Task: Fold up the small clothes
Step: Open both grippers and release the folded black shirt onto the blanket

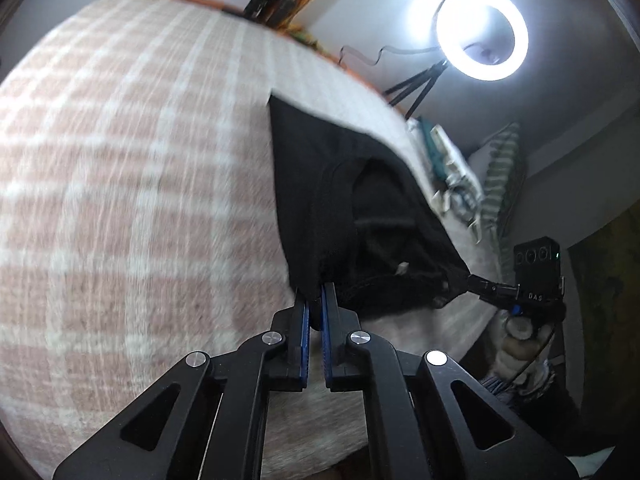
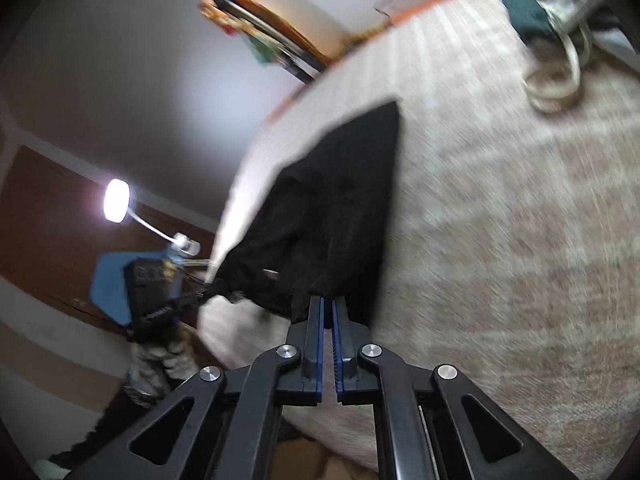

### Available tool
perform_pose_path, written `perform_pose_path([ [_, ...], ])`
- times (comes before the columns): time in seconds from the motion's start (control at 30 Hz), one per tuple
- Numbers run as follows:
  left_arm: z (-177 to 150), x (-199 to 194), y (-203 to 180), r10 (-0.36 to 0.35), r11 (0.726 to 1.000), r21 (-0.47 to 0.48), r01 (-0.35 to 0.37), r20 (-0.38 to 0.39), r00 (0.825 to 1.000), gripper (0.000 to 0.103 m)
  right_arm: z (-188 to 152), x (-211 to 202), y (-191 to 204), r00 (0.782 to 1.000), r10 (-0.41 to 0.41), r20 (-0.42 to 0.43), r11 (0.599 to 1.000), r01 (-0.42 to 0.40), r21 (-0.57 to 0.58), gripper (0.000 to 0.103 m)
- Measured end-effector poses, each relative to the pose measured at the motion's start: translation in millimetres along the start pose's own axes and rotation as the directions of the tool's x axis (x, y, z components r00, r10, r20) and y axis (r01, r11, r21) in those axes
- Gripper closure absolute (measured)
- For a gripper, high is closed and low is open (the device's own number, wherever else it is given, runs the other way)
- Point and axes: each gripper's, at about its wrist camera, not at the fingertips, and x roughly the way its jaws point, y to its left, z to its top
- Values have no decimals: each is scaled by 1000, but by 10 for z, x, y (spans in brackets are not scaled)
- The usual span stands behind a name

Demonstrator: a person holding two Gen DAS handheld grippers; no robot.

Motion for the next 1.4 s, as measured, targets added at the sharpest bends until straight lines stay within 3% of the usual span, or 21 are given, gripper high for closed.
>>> perform_pose_path([
  [0.2,-91,20,-89,77,993,86,-75,-17,997,99,-18,18,-99,995,-95,-35,995,95,-9,101],
  [0.3,-108,10,-129,123,987,106,-117,-49,991,91,18,-15,-70,983,-174,-58,983,170,-66,91],
  [0.37,-114,-52,-191,149,981,131,-142,-40,988,91,84,-30,-41,978,-204,-51,976,198,-94,77],
  [0.43,-101,-149,-286,178,969,172,-177,12,984,91,125,-112,38,975,-223,0,966,221,-132,77],
  [0.53,-70,-248,-476,135,962,227,-153,92,987,91,219,-190,262,976,-200,86,952,214,-218,77],
  [0.6,-37,-136,-638,145,944,282,-173,114,983,91,289,-111,418,976,-189,106,939,211,-273,77],
  [0.87,-39,473,-794,211,903,373,-212,45,976,91,255,483,678,946,-319,63,835,312,-454,77],
  [0.97,-129,588,-722,250,887,401,-229,1,968,89,191,591,599,915,-403,37,791,368,-490,77],
  [1.07,-191,534,-734,234,876,430,-217,16,972,83,136,586,483,908,-420,-8,792,362,-492,77],
  [1.13,-198,462,-746,238,880,421,-218,7,971,80,148,515,481,912,-409,-37,797,336,-502,77],
  [1.23,-195,228,-735,200,912,359,-199,35,979,74,231,336,533,944,-328,-24,824,274,-495,75],
  [1.3,-172,38,-707,189,925,320,-207,87,978,45,342,246,566,957,-290,12,836,259,-483,67],
  [1.37,-147,-188,-608,175,947,244,-210,158,972,41,518,185,548,966,-254,42,859,245,-448,62],
  [1.4,-124,-290,-508,161,963,186,-194,179,971,41,600,167,519,969,-241,54,872,240,-427,55],
])
